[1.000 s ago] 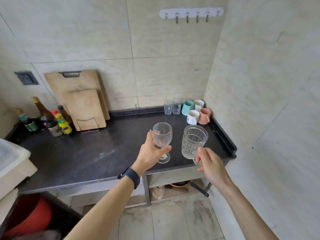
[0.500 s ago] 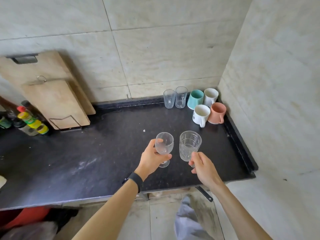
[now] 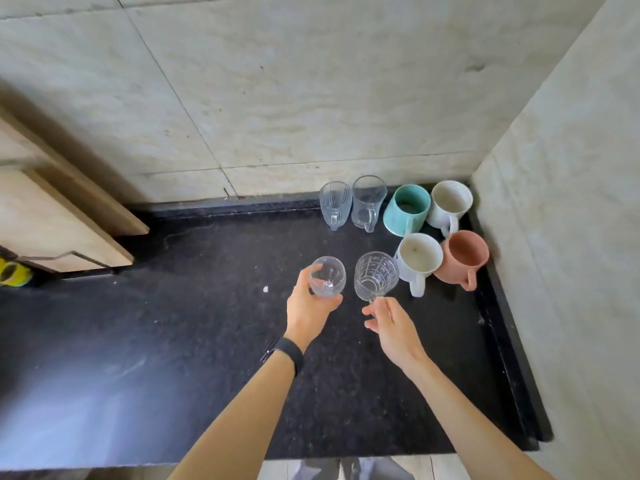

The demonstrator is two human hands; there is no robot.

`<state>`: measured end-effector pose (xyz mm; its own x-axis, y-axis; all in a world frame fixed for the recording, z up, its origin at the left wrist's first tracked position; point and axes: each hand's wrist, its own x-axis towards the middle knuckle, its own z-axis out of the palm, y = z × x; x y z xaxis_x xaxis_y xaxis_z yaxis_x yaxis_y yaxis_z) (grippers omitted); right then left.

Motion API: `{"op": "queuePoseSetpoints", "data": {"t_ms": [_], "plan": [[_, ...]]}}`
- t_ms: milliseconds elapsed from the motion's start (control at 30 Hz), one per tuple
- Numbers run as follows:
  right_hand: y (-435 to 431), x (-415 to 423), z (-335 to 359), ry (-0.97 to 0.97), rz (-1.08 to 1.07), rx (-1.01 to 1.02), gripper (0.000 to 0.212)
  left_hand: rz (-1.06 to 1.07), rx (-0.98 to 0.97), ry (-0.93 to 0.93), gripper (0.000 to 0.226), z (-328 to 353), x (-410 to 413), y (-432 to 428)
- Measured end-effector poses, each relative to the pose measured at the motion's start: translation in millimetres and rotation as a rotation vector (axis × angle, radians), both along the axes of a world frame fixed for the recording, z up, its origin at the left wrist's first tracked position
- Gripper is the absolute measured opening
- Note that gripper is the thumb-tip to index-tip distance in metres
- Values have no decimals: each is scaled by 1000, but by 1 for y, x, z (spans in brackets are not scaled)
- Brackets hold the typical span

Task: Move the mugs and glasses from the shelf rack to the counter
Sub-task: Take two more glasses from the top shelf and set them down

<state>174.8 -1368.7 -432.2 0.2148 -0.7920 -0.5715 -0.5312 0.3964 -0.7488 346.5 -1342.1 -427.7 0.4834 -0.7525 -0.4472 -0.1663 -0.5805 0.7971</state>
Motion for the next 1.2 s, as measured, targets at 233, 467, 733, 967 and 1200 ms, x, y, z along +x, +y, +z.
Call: {"op": "queuePoseSetpoints", "data": {"t_ms": [233, 467, 733, 967, 1200], "plan": [[-48, 10, -35, -5, -12, 13, 27, -58, 11, -18, 68, -29, 4, -62], [-73, 13, -55, -19, -35, 23, 33, -38, -47, -13, 68, -38, 6, -90], [-90, 21, -57, -27, -15, 22, 30, -23, -83, 3, 69, -48, 13, -100], [-93, 22, -54, -18, -7, 46, 26, -42, -53, 17, 69, -40, 16, -102], [-90, 26, -34, 70, -24, 72, 43, -73, 20, 39, 72, -31, 22, -93]]}}
